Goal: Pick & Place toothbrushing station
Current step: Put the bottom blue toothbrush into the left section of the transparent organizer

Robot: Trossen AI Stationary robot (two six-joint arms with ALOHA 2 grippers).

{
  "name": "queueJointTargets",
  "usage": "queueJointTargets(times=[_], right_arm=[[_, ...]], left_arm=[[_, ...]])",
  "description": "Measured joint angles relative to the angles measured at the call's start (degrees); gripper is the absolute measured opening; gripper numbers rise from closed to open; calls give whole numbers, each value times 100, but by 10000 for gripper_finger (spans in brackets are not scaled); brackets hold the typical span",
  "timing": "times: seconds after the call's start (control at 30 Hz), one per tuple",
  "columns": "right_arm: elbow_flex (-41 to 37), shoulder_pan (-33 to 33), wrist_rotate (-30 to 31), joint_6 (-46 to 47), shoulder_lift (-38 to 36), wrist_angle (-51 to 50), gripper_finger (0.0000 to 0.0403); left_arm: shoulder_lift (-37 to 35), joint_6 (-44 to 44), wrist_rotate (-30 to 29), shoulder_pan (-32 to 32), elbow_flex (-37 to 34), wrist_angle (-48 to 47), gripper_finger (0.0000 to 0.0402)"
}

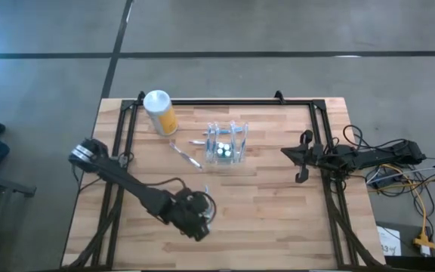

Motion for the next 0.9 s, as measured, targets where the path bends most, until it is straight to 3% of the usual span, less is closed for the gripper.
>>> queueJointTargets(times=[0.17, 0.4, 0.63, 0.9], right_arm=[[0, 0, 0, -34, -2, 14, 8], [0, 0, 2, -78, 1, 22, 8], [0, 0, 4, -74, 4, 18, 8], [0, 0, 4, -8, 7, -13, 8]], left_arm=[[600, 904, -61, 78, 675, 21, 165], [1436, 1682, -18, 248, 985, -16, 123], [1627, 1256, 428, 310, 981, -856, 86], [1343, 506, 396, 190, 979, -2276, 80]])
